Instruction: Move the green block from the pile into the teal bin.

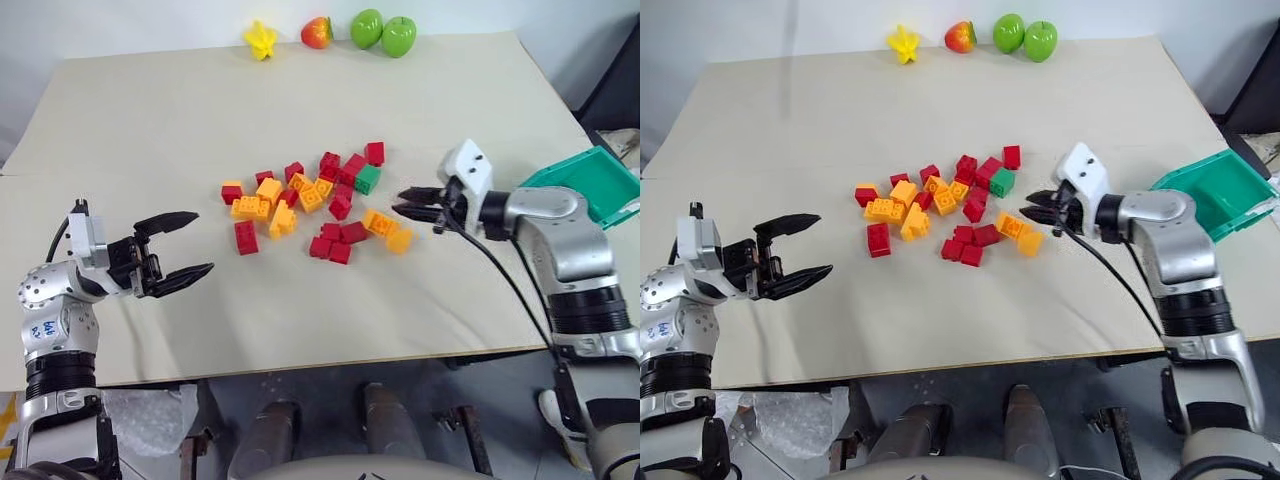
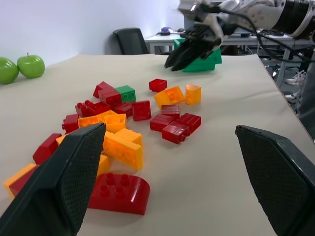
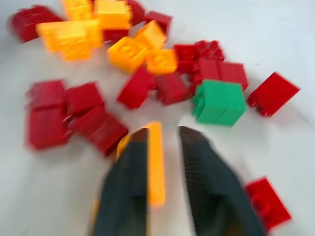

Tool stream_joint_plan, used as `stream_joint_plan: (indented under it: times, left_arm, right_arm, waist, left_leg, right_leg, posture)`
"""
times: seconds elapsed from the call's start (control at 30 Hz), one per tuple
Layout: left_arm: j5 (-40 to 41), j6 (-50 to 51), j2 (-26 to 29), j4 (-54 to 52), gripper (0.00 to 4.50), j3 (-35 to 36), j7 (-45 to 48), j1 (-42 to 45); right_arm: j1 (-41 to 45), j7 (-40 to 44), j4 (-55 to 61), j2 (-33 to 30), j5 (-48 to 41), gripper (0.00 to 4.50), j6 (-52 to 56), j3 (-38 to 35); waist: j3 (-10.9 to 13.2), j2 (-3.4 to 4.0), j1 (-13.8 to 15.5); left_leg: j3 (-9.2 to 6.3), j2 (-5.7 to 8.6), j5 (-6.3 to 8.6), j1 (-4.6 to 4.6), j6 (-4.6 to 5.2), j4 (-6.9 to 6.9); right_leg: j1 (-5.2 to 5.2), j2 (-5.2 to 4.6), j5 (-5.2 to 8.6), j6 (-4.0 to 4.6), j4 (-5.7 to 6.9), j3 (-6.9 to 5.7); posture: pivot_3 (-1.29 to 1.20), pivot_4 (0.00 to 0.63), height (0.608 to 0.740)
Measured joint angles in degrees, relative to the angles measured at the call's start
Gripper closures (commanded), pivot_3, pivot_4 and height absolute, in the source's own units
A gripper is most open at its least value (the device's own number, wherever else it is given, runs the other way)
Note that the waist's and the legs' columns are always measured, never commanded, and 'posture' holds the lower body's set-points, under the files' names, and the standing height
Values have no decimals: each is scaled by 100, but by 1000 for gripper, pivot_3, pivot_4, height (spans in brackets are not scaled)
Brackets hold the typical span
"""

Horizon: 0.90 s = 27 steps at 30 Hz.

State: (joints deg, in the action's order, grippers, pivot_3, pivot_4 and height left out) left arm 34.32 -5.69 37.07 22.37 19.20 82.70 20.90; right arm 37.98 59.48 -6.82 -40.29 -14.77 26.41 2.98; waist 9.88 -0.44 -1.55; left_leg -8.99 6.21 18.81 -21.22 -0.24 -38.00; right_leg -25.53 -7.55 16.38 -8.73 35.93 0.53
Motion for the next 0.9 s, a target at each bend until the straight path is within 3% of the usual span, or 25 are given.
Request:
stream_joint_plan:
  times: [0.1,0.23,0.27,0.57,0.73,0.9]
  left_arm:
    - [25,90,9,-40,0,9,71,-45]
    - [39,193,14,-30,0,3,177,-60]
    - [40,194,16,-19,0,4,210,-46]
    - [37,193,31,135,0,4,318,166]
    - [23,188,-24,283,0,-100,320,384]
    - [13,179,-97,335,0,-228,321,511]
  right_arm:
    - [-579,223,81,-738,-80,1536,-9,-506]
    - [-1060,348,430,-1275,-226,147,100,-999]
    - [-1206,350,554,-1374,-248,36,140,-1077]
    - [-1578,-392,1673,-1269,-467,36,900,-1354]
    - [-423,-1094,1580,-323,-356,36,1344,-565]
    - [608,-1589,41,637,232,36,1096,285]
  waist:
    - [1,2,76]
    - [1,2,106]
    - [1,2,109]
    - [1,2,139]
    - [1,2,86]
    - [1,2,85]
  left_leg:
    - [4,5,6,-2,10,-1]
    - [15,-4,8,2,8,-3]
    - [17,-4,8,4,8,-3]
    - [20,-3,8,3,8,-12]
    - [24,-8,5,7,3,-15]
    - [16,-3,5,0,4,-13]
  right_leg:
    - [0,-5,0,0,-4,0]
    - [0,1,-1,0,-4,1]
    - [0,0,-1,1,-3,1]
    - [2,-2,-4,1,0,3]
    - [2,0,-13,8,1,1]
    - [1,-3,-15,5,1,-4]
  posture:
    - [0,150,740]
    - [0,150,740]
    - [0,150,740]
    - [0,150,740]
    - [0,150,740]
    - [0,150,740]
